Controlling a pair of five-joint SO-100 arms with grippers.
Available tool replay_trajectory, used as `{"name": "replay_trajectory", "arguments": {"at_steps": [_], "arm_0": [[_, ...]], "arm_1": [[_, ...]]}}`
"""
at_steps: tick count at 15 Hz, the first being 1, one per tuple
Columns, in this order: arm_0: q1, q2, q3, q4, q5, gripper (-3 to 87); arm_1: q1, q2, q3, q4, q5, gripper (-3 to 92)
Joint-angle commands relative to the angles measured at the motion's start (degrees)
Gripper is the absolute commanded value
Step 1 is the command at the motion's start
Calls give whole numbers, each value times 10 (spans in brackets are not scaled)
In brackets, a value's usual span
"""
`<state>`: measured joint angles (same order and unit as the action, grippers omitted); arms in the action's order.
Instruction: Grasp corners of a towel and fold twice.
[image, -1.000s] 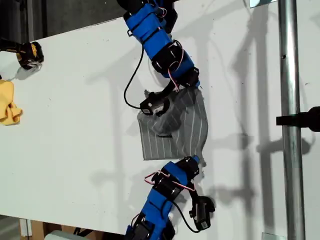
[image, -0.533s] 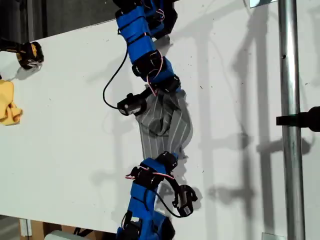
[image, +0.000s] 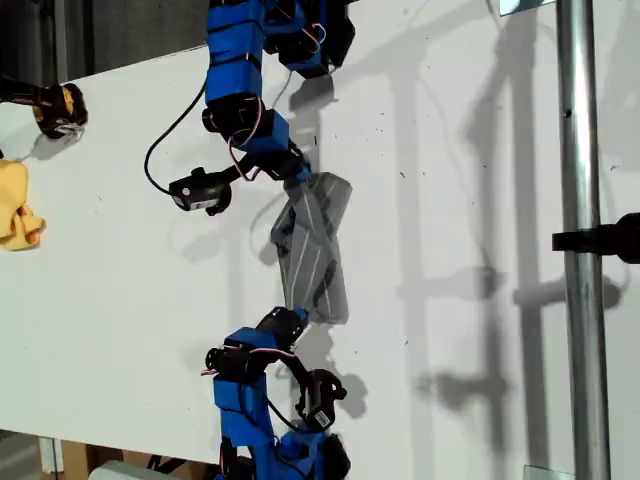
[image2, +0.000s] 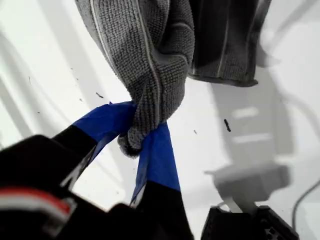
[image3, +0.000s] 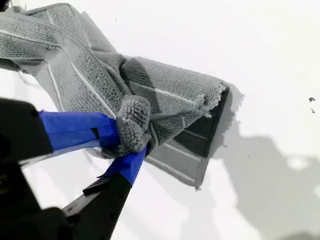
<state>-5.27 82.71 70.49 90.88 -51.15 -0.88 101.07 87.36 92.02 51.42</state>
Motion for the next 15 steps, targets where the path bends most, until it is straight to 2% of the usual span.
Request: {"name": "replay_trajectory", "arguments": {"at_steps": [1, 8, 15], "arm_0": [[-44, 39, -4, -2, 31, -17], [-142, 47, -8, -4, 100, -17], [-193, 33, -58, 25, 172, -17]], "arm_1": [[50, 40, -5, 3, -38, -1], [192, 94, -5, 38, -143, -1], [260, 102, -15, 47, -235, -1]]}}
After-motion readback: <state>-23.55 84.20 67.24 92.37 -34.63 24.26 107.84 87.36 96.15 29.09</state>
